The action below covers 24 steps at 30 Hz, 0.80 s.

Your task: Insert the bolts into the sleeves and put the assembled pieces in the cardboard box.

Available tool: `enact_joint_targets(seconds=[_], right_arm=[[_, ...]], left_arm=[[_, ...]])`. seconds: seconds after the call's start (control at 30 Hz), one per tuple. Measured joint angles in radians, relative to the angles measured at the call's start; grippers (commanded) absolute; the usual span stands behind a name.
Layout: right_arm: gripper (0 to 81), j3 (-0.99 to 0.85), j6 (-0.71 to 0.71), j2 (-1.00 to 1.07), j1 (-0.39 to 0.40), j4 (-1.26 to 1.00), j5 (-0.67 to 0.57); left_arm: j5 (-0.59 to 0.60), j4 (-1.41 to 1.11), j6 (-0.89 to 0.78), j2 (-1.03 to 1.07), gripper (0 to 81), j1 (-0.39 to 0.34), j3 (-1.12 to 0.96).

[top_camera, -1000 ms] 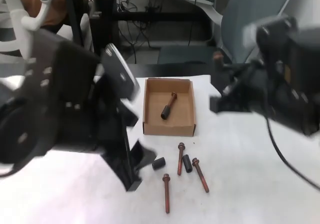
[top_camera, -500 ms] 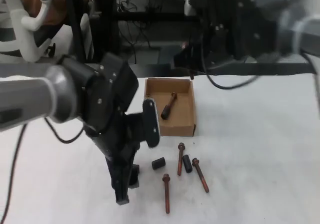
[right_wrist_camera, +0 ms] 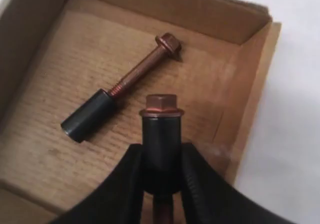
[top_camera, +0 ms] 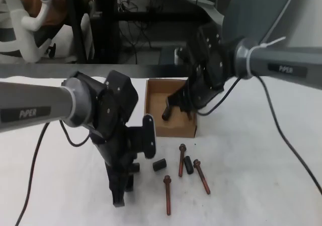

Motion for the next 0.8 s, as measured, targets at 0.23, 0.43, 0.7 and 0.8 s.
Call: enact_joint_targets(seconds=[0.23, 0.43, 0.7, 0.8], right_arm=[[0.6, -0.01, 0.0, 0.034, 0.0, 0.0, 0.0], [0.6, -0.012, 0.0, 0.034, 0.0, -0.02, 0.0], [0.6, -0.016, 0.031, 0.059, 0.0, -0.004, -0.008], [4.2, -0.017, 0.038, 0.058, 0.0, 0.0, -0.011]], left_arm=[[0.0, -0.001, 0.0, 0.007, 55.6, 0.032, -0.03], [0.0, -0.004, -0.002, 0.007, 55.6, 0.026, -0.056], [-0.01, 0.028, -0.016, 0.1, 55.6, 0.013, -0.115], [-0.031, 0.038, -0.019, 0.107, 55.6, 0.0, -0.125]])
